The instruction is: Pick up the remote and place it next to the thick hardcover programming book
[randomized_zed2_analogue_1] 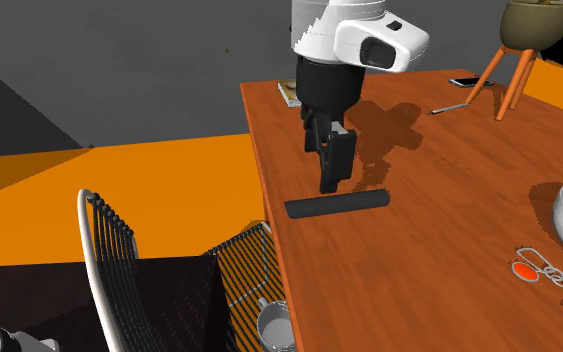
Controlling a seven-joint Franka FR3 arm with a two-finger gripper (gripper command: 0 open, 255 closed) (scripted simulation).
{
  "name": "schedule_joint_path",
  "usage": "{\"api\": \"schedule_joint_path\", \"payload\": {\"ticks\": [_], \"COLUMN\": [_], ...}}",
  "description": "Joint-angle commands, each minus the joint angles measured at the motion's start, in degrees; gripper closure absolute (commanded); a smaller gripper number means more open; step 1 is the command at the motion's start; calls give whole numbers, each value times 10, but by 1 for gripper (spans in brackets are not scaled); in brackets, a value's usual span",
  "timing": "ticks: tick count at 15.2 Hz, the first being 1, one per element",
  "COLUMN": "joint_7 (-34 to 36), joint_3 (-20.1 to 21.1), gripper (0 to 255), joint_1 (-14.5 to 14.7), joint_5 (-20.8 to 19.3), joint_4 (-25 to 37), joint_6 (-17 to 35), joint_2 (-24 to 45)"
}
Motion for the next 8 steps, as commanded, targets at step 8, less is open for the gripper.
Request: {"api": "schedule_joint_path", "payload": {"ticks": [8], "joint_7": [78], "joint_3": [27], "gripper": [0], "joint_1": [6], "joint_5": [-50], "joint_4": [42], "joint_6": [89], "joint_2": [147]}}
